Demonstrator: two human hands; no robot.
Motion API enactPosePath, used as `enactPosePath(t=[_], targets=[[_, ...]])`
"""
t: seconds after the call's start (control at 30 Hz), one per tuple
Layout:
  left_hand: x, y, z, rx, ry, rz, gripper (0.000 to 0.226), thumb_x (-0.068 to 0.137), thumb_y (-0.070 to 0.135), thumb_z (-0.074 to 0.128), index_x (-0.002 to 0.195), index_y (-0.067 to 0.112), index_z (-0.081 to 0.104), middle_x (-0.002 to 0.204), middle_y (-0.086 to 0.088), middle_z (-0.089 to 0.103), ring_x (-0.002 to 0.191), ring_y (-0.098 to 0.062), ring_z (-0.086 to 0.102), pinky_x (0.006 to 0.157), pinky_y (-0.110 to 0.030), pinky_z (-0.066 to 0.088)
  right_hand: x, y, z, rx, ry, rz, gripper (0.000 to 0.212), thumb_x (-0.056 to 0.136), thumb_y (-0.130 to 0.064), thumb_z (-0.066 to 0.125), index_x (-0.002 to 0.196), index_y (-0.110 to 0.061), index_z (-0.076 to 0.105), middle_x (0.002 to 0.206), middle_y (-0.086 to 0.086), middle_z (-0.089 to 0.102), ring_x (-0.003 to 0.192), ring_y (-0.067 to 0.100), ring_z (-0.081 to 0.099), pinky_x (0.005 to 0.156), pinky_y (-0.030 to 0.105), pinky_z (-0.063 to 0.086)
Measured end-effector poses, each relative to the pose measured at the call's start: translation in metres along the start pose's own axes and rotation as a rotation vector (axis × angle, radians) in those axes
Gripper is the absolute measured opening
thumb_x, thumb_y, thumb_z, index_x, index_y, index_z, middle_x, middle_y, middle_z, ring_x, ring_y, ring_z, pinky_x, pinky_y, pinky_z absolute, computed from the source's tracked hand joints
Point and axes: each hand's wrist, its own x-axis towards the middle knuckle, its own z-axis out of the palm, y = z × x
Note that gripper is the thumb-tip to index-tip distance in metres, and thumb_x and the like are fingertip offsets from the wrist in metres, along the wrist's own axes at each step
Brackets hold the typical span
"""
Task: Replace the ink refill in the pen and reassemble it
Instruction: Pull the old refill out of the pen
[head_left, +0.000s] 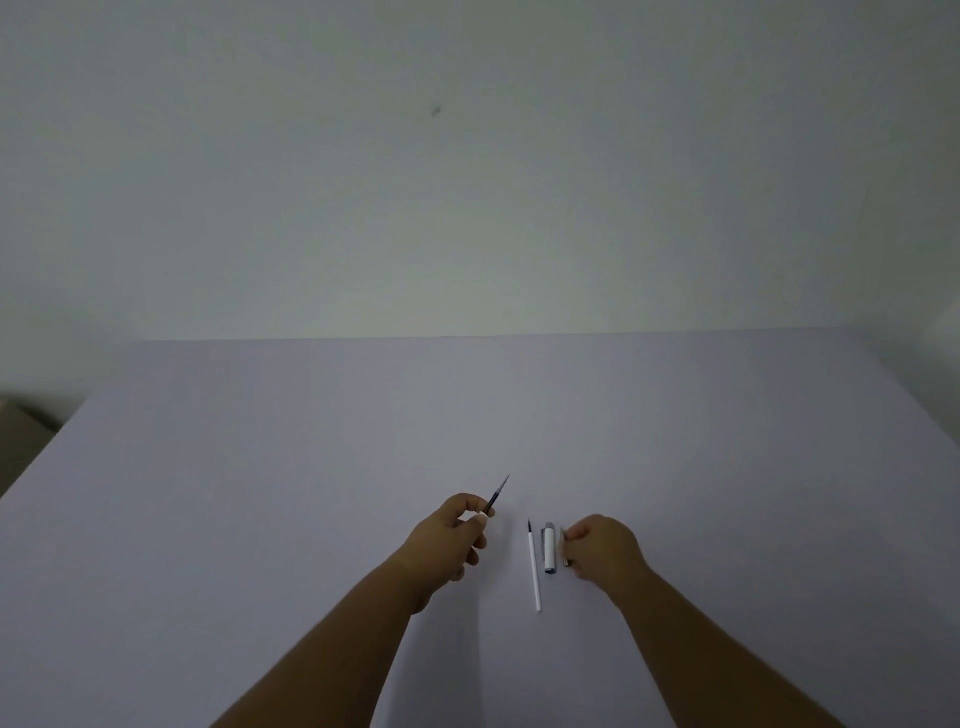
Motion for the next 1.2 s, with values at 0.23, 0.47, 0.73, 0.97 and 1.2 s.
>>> enactPosePath(t=[0.23,0.47,0.73,0.97,1.2], targets=[[0.004,-0.012,0.004,0.038,0.004,-0.011,0.021,0.097,0.026,0.042,0.093,0.035,0.06,0.083,-0.001,0.06,0.068,-0.013,0.054,0.056,-0.021,0.046,0.008,0.009,0.018,0.006,0.107,0.0,0.027,0.086,-0.025,0.062,0.077,-0.003,0.074,0.077,0.018,0.073,0.06,0.017,0.056,0.057,0.024,0.042],[0.005,-0.011,0.009,0.032,-0.009,-0.002,0.021,0.097,0.025,0.041,0.094,0.034,0.06,0.083,-0.001,0.059,0.067,-0.013,0.053,0.057,-0.021,0.046,0.011,0.013,0.018,0.049,0.094,-0.01,0.032,0.084,-0.019,0.062,0.052,-0.018,0.061,0.058,0.005,0.059,0.058,0.019,0.055,0.058,0.023,0.041],[0.01,-0.004,0.024,0.007,-0.008,-0.006,0.012,0.097,0.029,0.044,0.096,0.029,0.056,0.083,0.0,0.062,0.068,-0.012,0.054,0.057,-0.021,0.045,-0.006,0.002,0.0,0.6,0.066,-0.07,0.01,0.083,-0.02,0.065,0.074,-0.018,0.069,0.069,0.003,0.061,0.062,0.014,0.054,0.063,0.03,0.048],[0.016,0.006,0.046,0.024,-0.045,-0.006,0.013,0.096,0.032,0.047,0.093,0.025,0.058,0.08,0.002,0.063,0.065,-0.01,0.055,0.056,-0.02,0.044,-0.007,-0.019,-0.006,0.84,-0.097,-0.06,0.009,0.084,-0.013,0.063,0.078,-0.01,0.07,0.061,0.0,0.056,0.051,0.01,0.046,0.051,0.023,0.041],[0.018,-0.01,0.037,0.051,-0.027,-0.102,0.018,0.095,0.027,0.048,0.106,0.017,0.059,0.087,0.0,0.062,0.069,-0.012,0.054,0.059,-0.02,0.045,0.019,0.011,-0.024,0.486,0.123,0.121,0.031,0.088,-0.013,0.056,0.058,-0.005,0.06,0.06,0.01,0.057,0.053,0.02,0.051,0.055,0.03,0.044]])
